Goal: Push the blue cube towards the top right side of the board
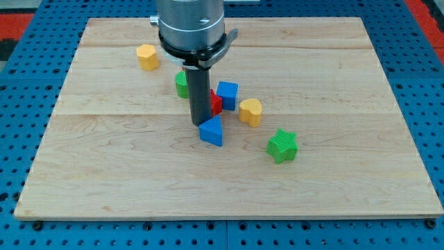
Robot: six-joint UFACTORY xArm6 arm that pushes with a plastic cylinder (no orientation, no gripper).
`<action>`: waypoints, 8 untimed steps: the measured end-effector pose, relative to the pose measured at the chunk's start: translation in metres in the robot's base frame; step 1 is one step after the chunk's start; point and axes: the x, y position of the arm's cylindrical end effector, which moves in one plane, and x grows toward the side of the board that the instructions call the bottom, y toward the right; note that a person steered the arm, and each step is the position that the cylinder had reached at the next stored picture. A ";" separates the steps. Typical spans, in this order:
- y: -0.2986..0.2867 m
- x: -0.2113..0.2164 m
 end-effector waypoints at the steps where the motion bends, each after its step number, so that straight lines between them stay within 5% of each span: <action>1: 0.007 -0.005; 5: 0.036 -0.025; 8: 0.064 -0.107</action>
